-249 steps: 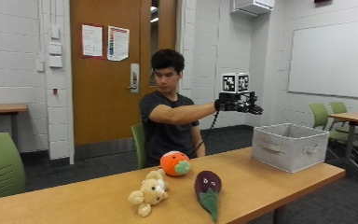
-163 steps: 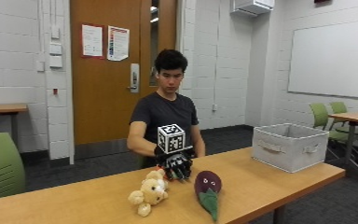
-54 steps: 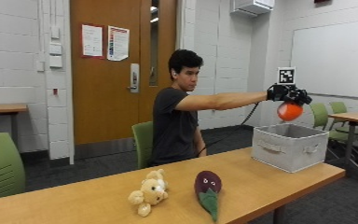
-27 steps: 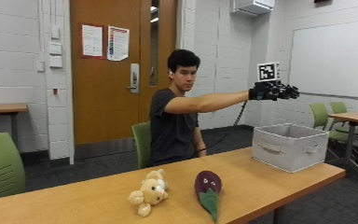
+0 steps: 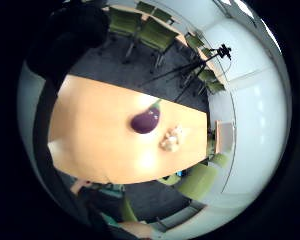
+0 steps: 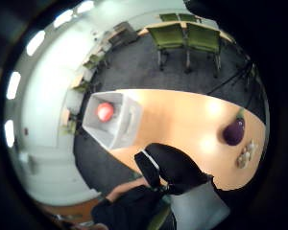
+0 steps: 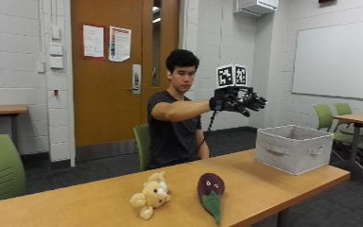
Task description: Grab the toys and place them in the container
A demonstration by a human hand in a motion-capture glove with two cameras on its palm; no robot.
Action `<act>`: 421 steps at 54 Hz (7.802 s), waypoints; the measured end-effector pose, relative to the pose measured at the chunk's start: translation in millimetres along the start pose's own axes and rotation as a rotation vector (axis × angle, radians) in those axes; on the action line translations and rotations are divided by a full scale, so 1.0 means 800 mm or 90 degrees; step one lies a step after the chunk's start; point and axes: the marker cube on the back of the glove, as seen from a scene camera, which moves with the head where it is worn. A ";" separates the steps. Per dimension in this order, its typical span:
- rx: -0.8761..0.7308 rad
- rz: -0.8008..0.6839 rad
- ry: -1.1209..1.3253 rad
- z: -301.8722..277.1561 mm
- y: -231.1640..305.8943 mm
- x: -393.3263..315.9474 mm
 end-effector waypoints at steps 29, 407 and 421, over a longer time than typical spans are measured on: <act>-0.119 0.100 0.031 0.167 0.033 0.159; 0.091 -0.116 -0.090 -0.092 -0.043 -0.189; 0.075 -0.291 -0.093 -0.074 -0.066 -0.385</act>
